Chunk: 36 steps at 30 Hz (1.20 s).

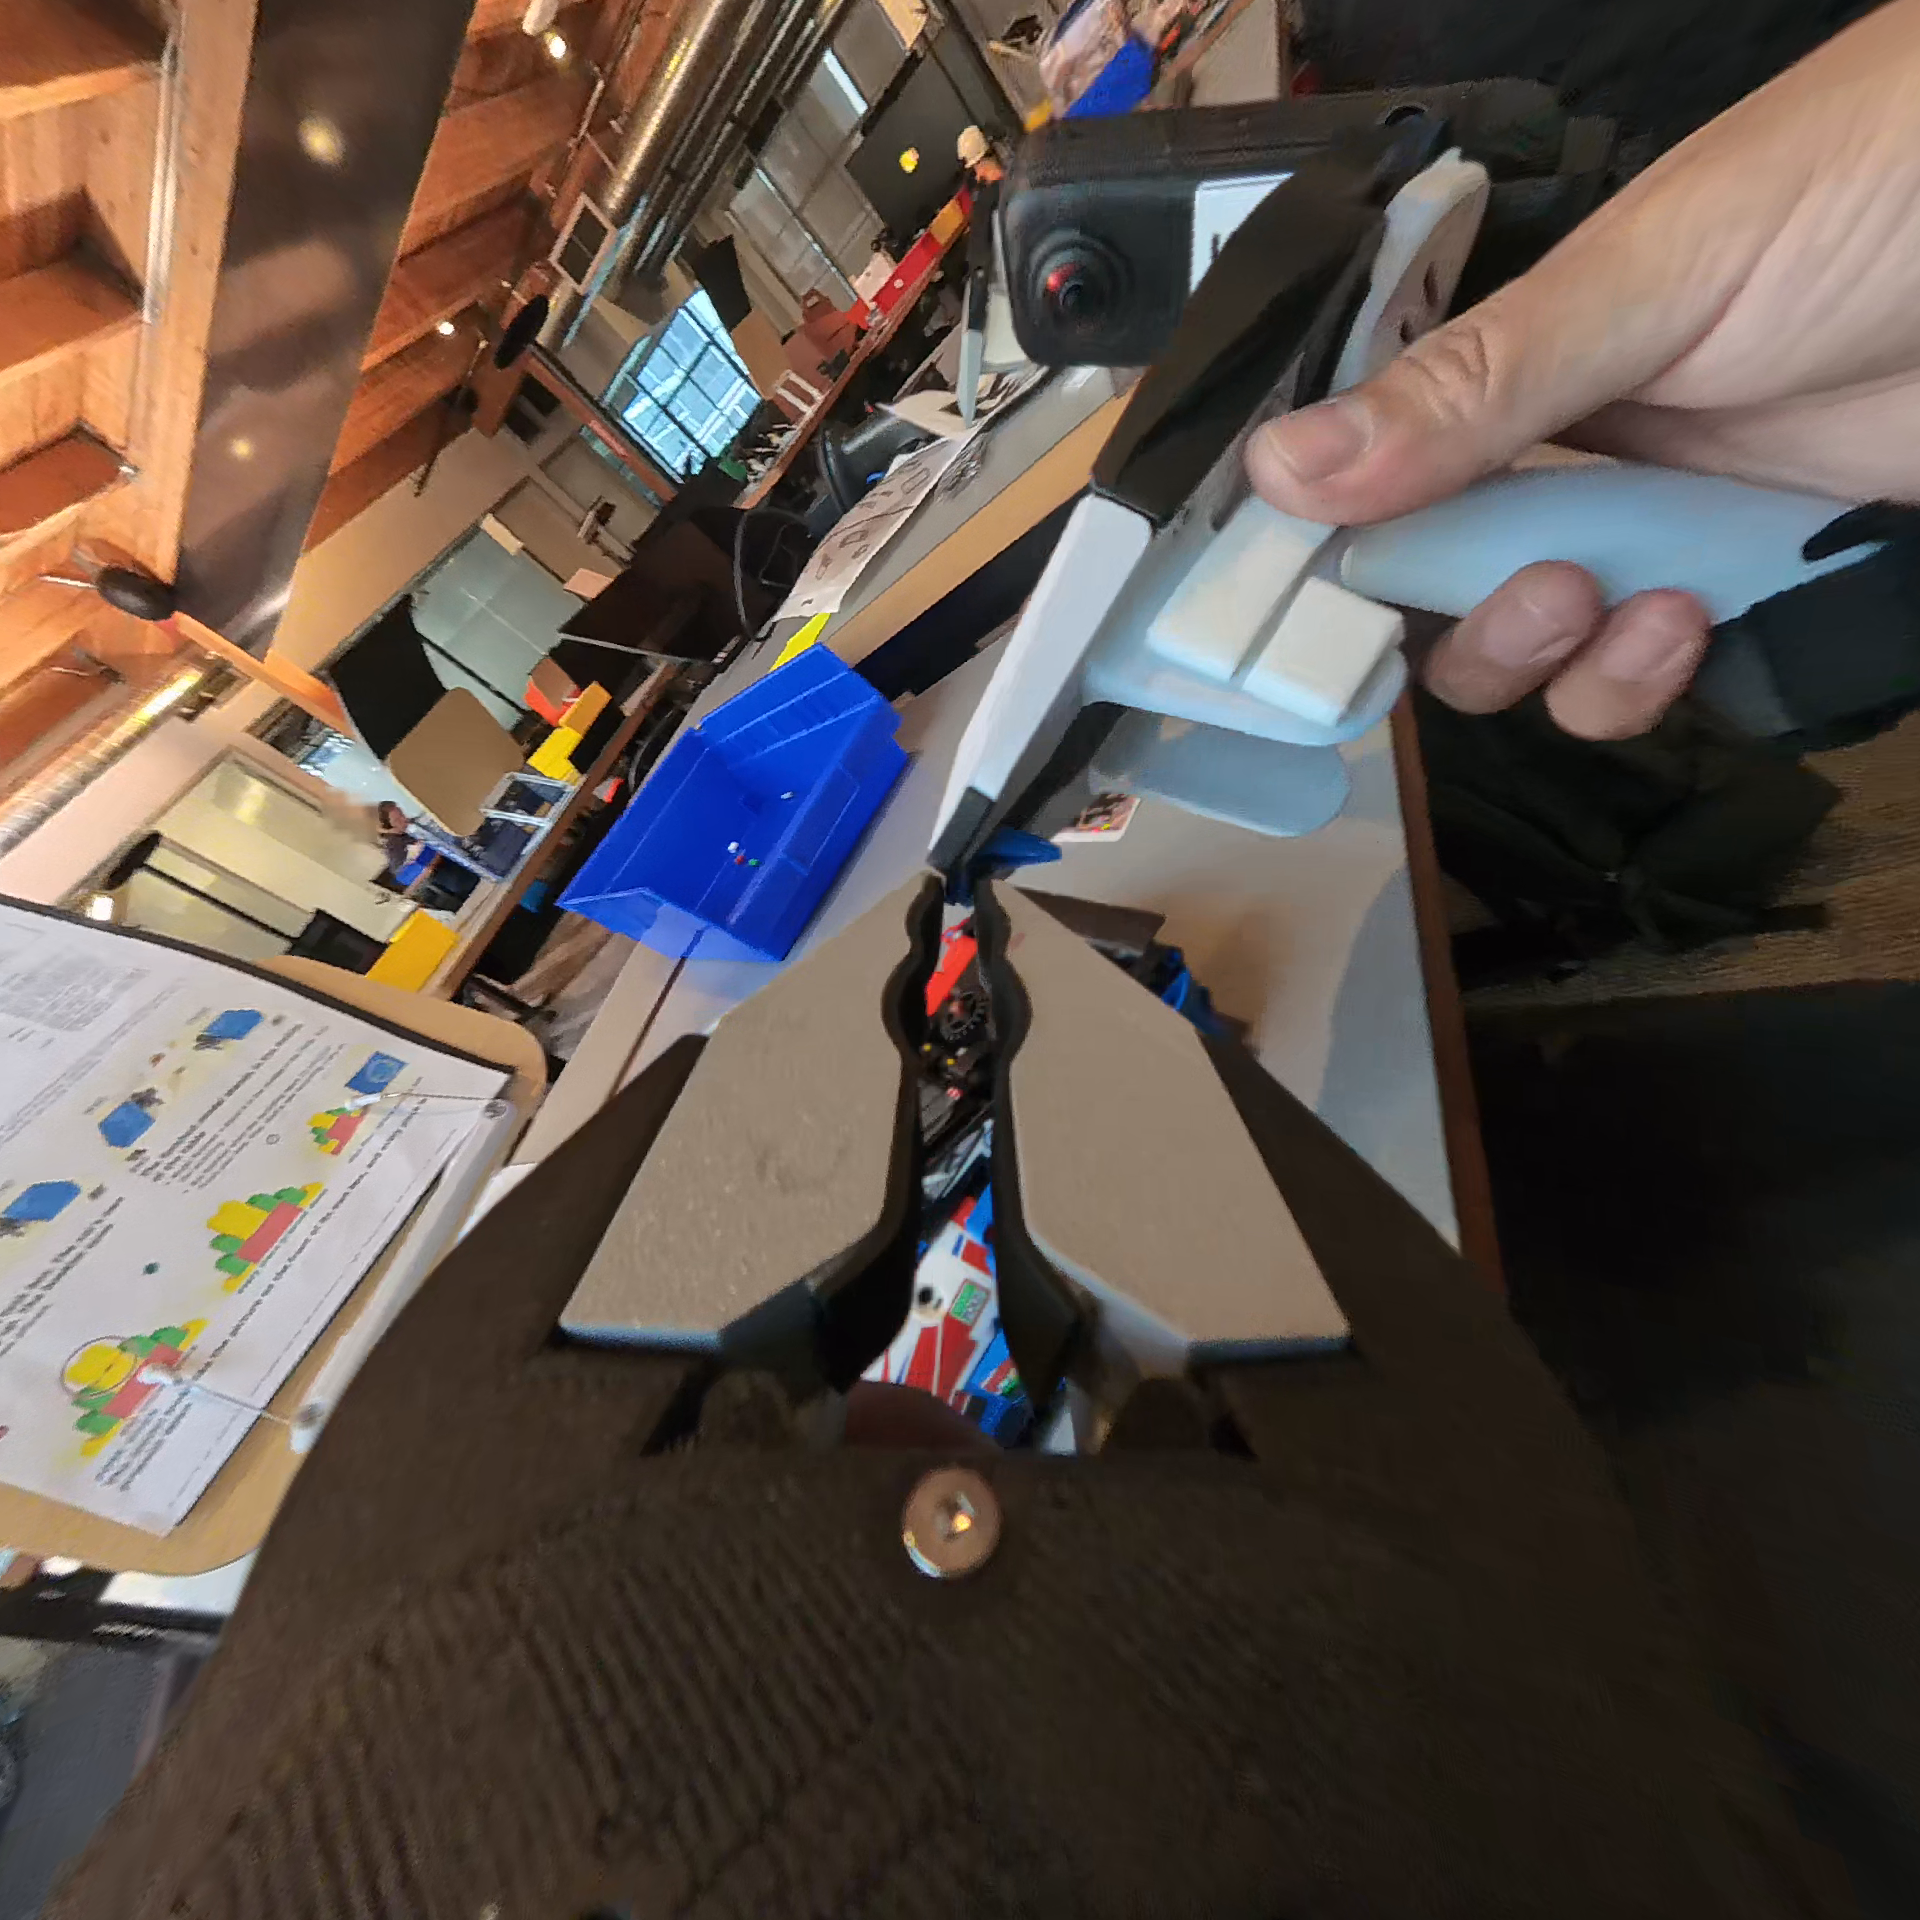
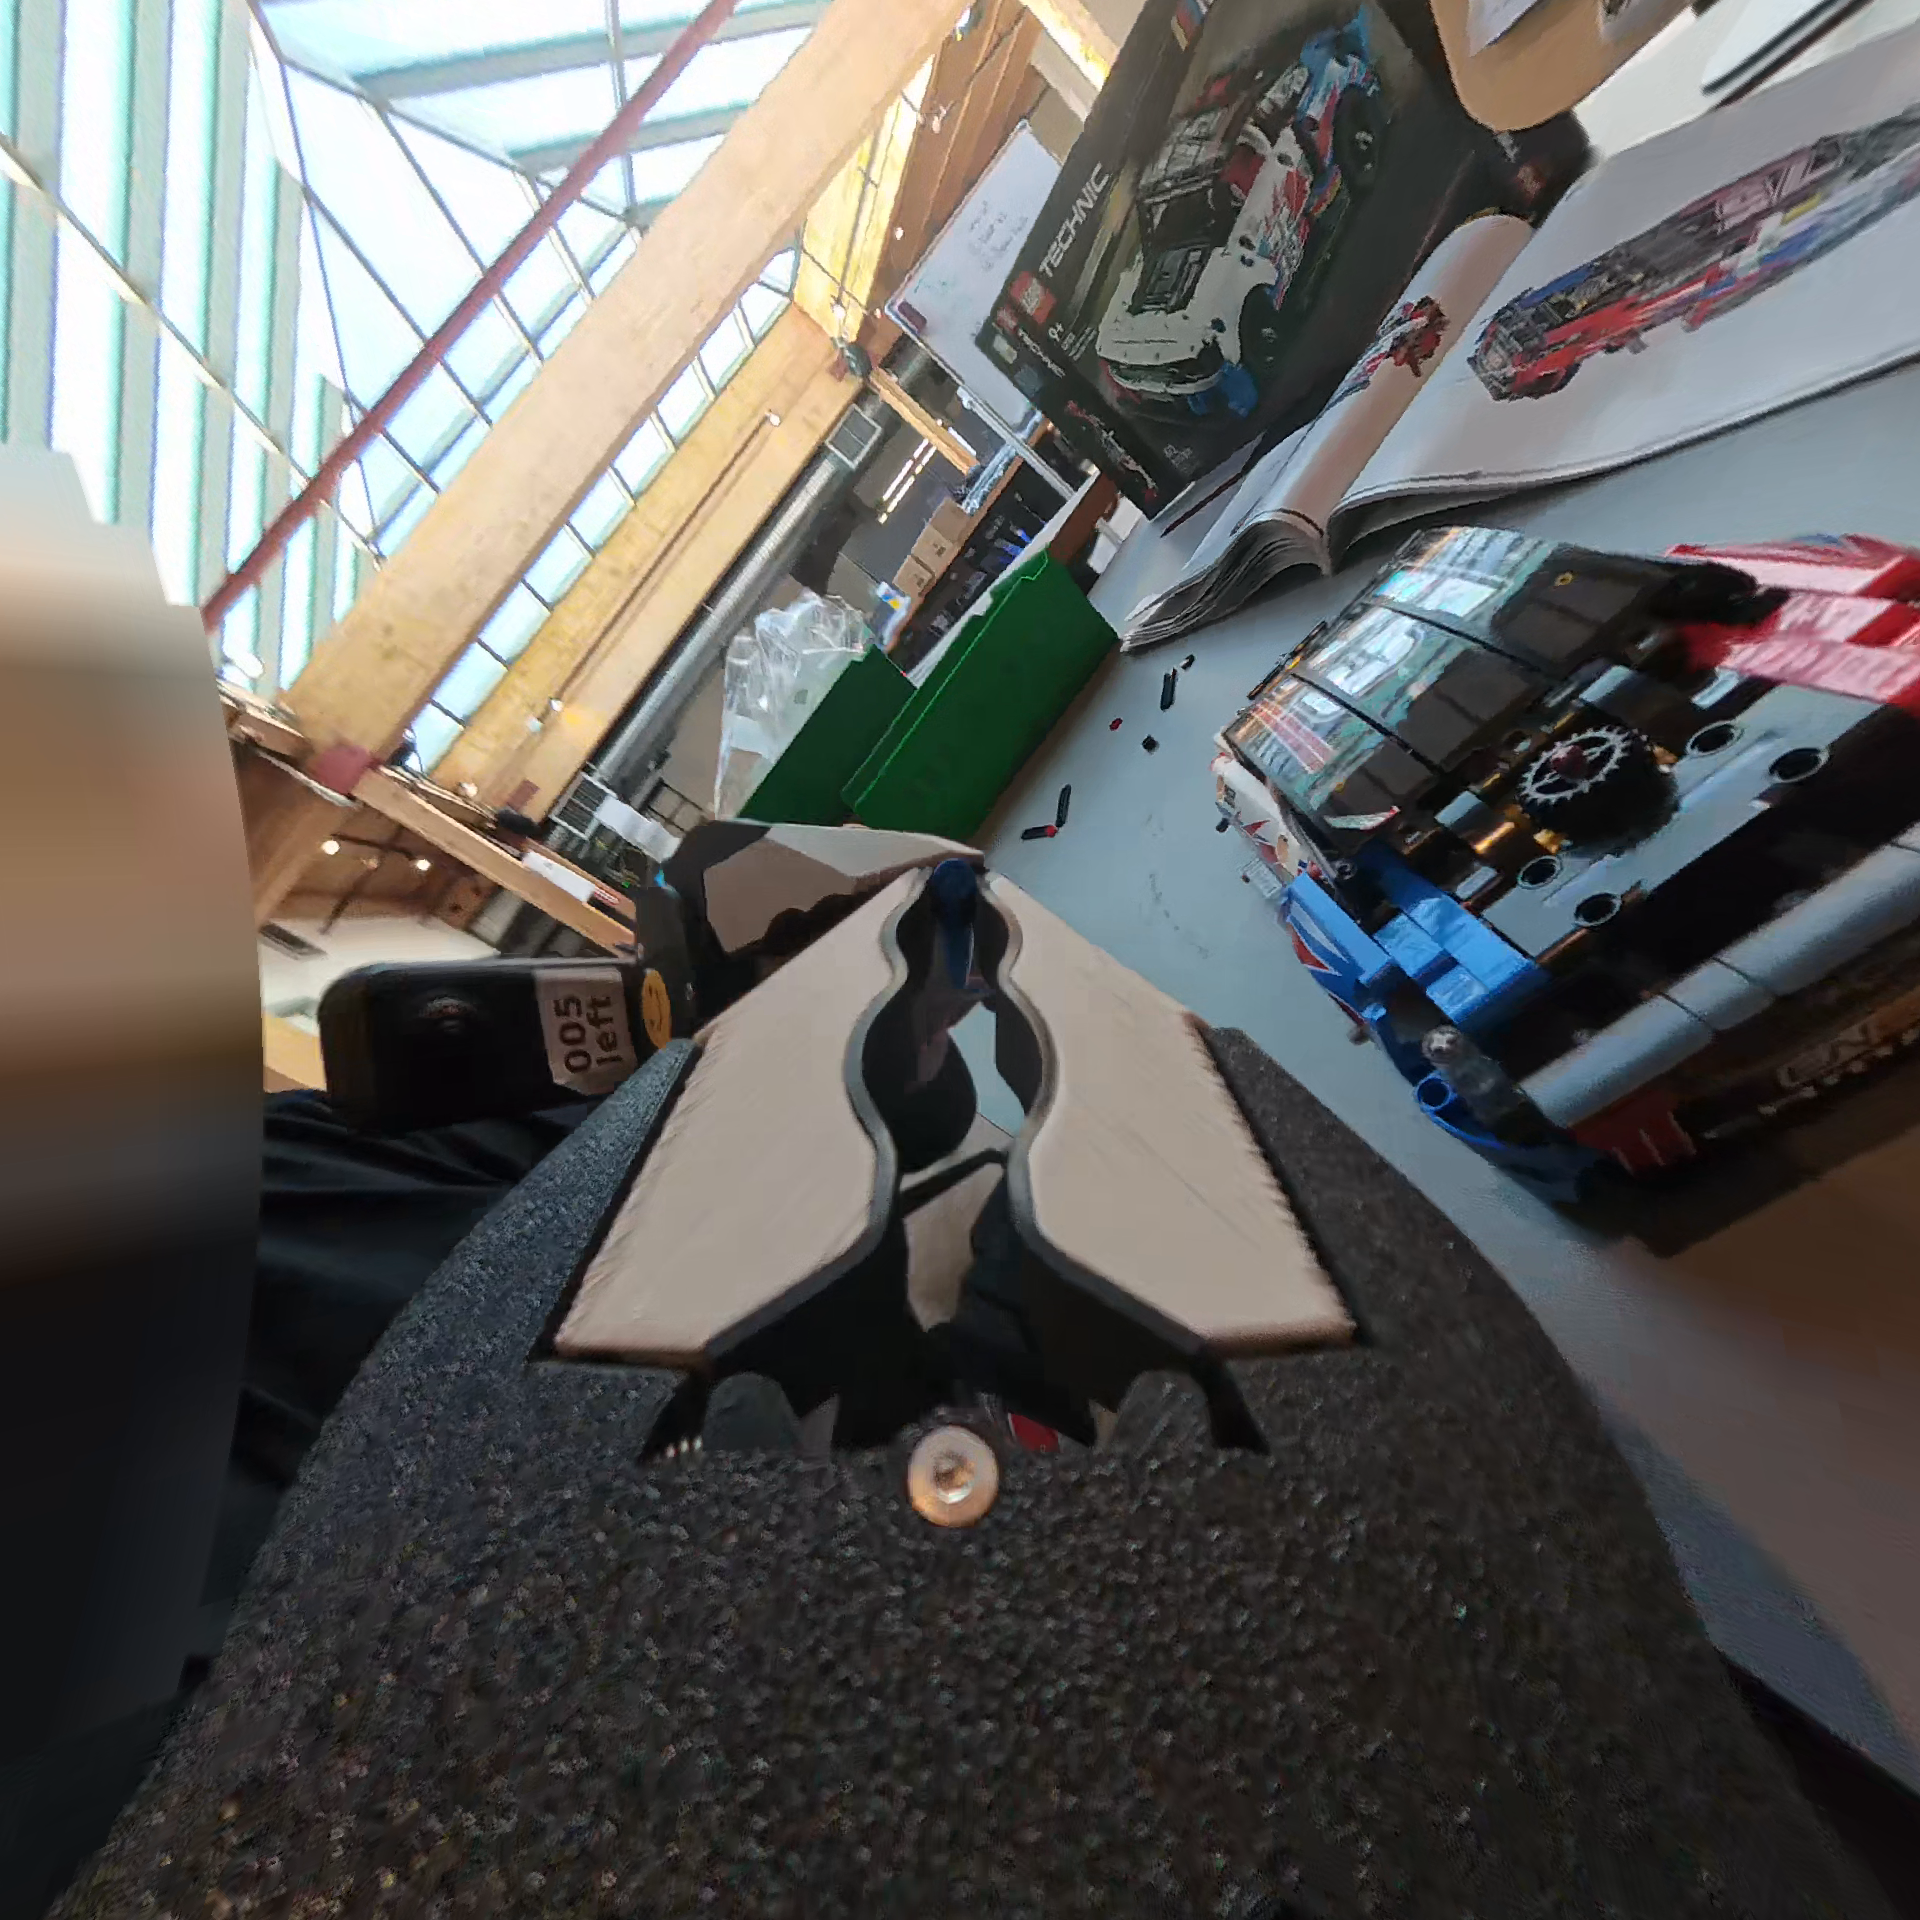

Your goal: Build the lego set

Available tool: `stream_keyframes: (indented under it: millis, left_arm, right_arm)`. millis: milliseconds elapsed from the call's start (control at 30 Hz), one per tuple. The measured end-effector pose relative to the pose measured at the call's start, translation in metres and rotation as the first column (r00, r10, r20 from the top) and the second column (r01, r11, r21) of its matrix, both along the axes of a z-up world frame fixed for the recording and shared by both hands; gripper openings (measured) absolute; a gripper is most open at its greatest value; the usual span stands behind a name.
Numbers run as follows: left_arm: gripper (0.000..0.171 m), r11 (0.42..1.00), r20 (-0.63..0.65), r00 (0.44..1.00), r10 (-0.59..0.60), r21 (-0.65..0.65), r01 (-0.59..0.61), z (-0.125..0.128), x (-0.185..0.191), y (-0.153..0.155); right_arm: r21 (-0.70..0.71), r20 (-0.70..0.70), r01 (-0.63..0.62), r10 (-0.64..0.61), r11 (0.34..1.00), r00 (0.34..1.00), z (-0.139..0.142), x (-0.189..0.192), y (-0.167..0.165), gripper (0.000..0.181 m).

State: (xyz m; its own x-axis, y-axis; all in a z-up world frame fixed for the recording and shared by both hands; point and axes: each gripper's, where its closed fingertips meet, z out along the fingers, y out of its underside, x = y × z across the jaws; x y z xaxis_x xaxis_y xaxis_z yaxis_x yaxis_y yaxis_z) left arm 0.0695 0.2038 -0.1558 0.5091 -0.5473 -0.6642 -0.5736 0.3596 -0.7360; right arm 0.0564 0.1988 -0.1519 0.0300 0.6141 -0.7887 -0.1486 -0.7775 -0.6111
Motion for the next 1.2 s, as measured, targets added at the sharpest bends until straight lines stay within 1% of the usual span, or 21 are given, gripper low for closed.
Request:
stream_keyframes:
  millis: [133,267,400,500,667,833,1000,1200]
  left_arm:
    - [0.002,0.999,-0.022,1.000,0.015,0.049,-0.014,-0.003,-0.003,0.001]
    - [0.002,0.999,0.005,1.000,0.015,0.035,-0.015,-0.003,-0.004,0.002]
    - [0.001,1.000,0.017,1.000,0.023,-0.010,-0.022,-0.008,-0.005,0.005]
    - [0.001,0.999,0.015,0.999,0.030,-0.015,-0.029,-0.010,-0.005,0.006]
    - [0.001,0.999,0.012,0.999,0.038,-0.012,-0.038,-0.011,-0.007,0.008]
    - [0.001,0.999,0.020,0.999,0.037,-0.007,-0.037,-0.009,-0.007,0.007]
    - [0.001,0.999,0.065,0.997,0.031,-0.013,-0.030,-0.003,-0.010,0.008]
    - [0.001,0.999,0.076,0.997,0.026,-0.022,-0.025,-0.004,-0.010,0.007]
  right_arm:
    - [-0.047,-0.036,-0.012,0.010,0.999,0.999,-0.002,-0.003,0.001,0.006]
    - [-0.061,-0.047,-0.001,-0.002,0.998,0.999,-0.002,-0.004,0.002,0.006]
    - [0.021,0.056,0.070,-0.071,0.997,0.996,-0.011,-0.003,0.008,0.008]
    - [0.080,0.114,0.095,-0.104,0.992,0.988,-0.013,-0.002,0.010,0.008]
    - [0.139,0.156,0.107,-0.129,0.984,0.979,-0.014,-0.002,0.011,0.008]
    - [0.156,0.154,0.112,-0.136,0.981,0.979,-0.012,-0.002,0.010,0.009]
    - [0.149,0.103,0.102,-0.118,0.984,0.988,-0.003,0.001,0.008,0.005]
    - [0.133,0.087,0.091,-0.103,0.987,0.991,-0.003,0.001,0.008,0.004]
